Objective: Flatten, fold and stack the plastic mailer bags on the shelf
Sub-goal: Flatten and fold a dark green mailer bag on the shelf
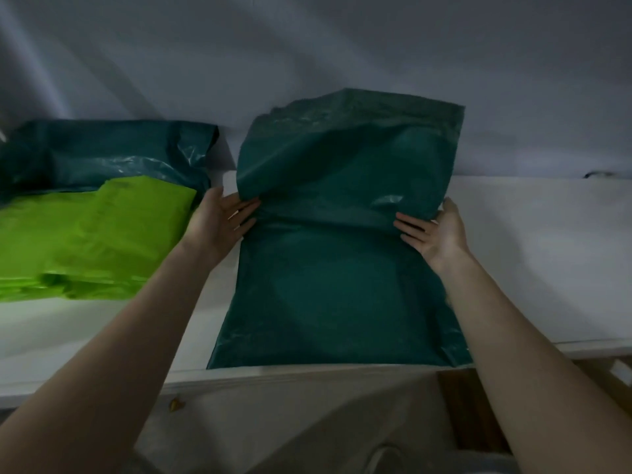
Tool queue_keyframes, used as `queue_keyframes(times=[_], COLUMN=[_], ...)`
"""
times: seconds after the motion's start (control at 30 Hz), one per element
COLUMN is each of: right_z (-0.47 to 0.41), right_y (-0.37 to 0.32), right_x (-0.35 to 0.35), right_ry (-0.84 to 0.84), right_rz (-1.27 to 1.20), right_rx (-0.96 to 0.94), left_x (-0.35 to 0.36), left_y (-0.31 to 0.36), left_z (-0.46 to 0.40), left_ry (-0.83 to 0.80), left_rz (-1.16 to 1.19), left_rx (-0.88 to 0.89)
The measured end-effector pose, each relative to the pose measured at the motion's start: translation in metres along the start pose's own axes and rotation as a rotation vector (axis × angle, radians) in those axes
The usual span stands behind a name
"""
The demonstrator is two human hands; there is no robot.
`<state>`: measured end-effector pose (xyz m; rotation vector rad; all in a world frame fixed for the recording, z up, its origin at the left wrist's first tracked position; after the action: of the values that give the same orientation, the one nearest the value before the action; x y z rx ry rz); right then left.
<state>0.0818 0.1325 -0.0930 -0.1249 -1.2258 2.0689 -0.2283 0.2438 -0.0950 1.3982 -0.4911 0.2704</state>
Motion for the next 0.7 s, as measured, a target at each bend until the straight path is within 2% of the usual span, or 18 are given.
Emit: queue_keyframes(times=[0.27, 0.43, 0.53, 0.63, 0.7], right_z=[0.001, 0.014, 0.022, 0.031, 0.036], right_y=[0.000, -0.003, -0.003, -0.005, -0.006], right_x=[-0.007, -0.013, -0.020, -0.029, -0.036], right_ry=[-0.112, -0.164, -0.177, -0.171, -0.160], right_rz=[-0.086, -0.047, -0.005, 0.006, 0.017], right_rx=[0.119, 0.170, 0.194, 0.202, 0.206], left_x=[-0.005, 0.002, 0.004, 0.005, 0.004], left_y=[-0.006, 0.003, 0.008, 0.011, 0.011], left_z=[0.002, 0.007, 0.015, 0.024, 0.029], left_ry=[-0.010, -0.215, -0.283, -0.353, -0.369], left_rz=[-0.206, -0.418, -0.542, -0.638, -0.601], left_rx=[-0.069, 0.042, 0.091, 0.057, 0.005])
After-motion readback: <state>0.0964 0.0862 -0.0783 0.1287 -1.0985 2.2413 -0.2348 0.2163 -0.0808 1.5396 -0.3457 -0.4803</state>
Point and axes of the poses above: each hand's wrist, its own z-axis away from the middle knuckle, its own x-axis out of the palm, y = z × x, the point moved 8 cm from there along -z, towards the middle knuckle, and after that the axes turned 13 degrees about x, right-handed, at the moved point
